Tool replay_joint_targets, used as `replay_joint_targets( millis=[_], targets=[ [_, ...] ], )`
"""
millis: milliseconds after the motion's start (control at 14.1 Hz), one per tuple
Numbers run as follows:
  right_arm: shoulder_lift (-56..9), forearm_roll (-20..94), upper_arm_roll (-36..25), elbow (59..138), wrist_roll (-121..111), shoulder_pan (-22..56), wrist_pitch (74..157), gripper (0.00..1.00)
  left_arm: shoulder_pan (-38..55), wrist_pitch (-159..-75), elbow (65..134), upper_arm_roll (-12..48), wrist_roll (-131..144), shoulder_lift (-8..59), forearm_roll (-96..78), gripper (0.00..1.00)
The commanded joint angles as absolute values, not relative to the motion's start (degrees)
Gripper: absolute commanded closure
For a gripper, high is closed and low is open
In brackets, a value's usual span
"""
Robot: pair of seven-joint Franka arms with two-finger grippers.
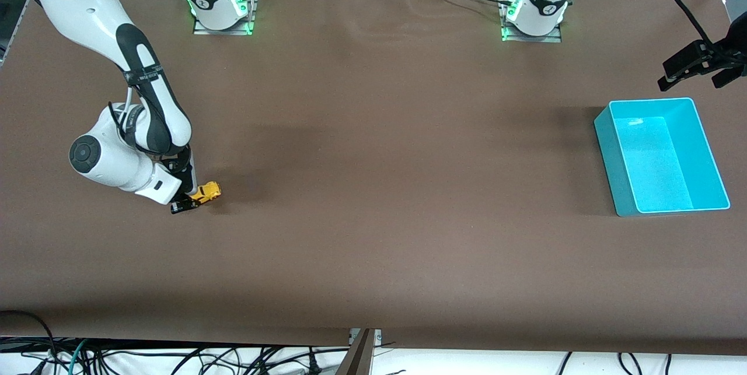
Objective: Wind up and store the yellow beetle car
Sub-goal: 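Lower the right gripper and close it on the yellow car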
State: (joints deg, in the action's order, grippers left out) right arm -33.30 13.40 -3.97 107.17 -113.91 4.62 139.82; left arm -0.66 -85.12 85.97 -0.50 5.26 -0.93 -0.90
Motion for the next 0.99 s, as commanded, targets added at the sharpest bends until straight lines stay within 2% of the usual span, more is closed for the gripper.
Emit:
replay_joint_targets(
  millis=[0,920],
  targets=[
    [-32.7,14.41,-4.3,108.1,-108.22,4.66,138.69,0.63,-0.88,-84.11,84.37,-0.35,4.83,-0.26,-1.58,0.0],
    [-33.4,13.8,-5.8,109.34,-97.65,6.68,138.78,0.71,-0.97,-84.2,84.29,-0.44,4.83,-0.26,-1.58,0.0]
  ],
)
